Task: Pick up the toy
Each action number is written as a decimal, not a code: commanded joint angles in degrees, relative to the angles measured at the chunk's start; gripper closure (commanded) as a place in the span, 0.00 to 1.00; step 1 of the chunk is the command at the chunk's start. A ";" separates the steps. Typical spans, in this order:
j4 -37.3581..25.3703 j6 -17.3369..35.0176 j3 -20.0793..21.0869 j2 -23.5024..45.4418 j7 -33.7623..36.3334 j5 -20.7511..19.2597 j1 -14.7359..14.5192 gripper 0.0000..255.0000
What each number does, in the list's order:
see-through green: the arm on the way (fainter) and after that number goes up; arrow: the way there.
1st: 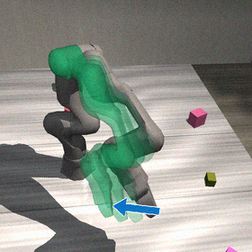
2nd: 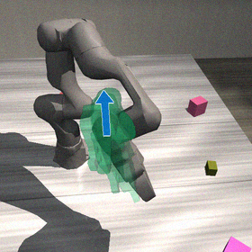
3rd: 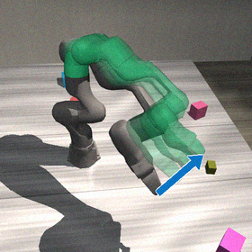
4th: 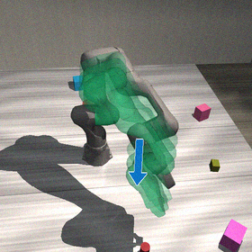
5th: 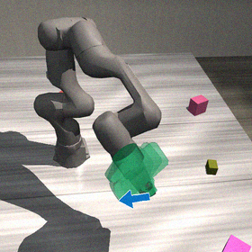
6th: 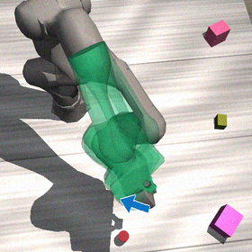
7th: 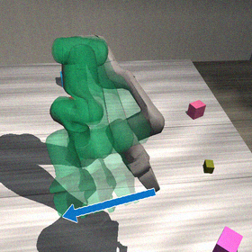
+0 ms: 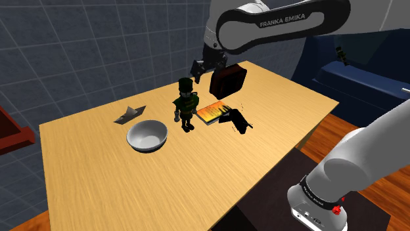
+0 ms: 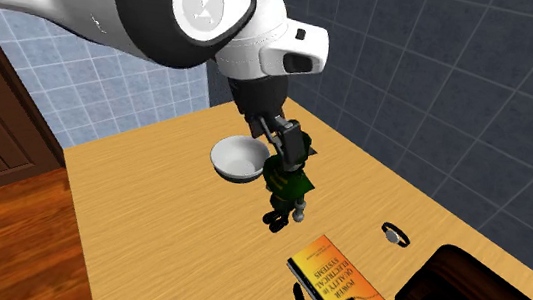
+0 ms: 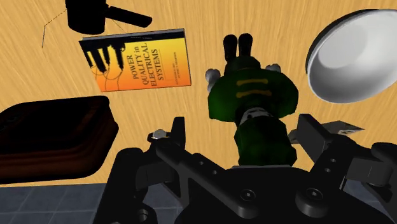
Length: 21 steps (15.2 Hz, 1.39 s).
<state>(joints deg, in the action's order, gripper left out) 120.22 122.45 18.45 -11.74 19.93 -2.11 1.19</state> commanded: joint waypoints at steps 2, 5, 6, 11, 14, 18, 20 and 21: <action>-4.65 2.36 2.09 6.66 3.83 -4.39 0.08 0.00; -9.79 3.77 3.36 13.42 7.74 -9.49 -0.52 0.00; -11.09 3.96 3.50 15.01 8.63 -10.72 -0.82 0.00; -8.44 7.47 3.29 16.05 9.77 -11.81 -0.94 0.00; -7.21 9.25 3.21 16.71 10.43 -12.49 -0.98 0.00; -7.45 9.12 3.25 16.87 10.55 -12.56 -1.04 1.00; -7.37 9.15 3.24 16.81 10.49 -12.52 -1.02 1.00; -7.44 9.12 3.25 16.85 10.53 -12.55 -1.04 1.00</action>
<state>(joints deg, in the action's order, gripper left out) 112.69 131.57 21.68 5.01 30.42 -14.65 0.17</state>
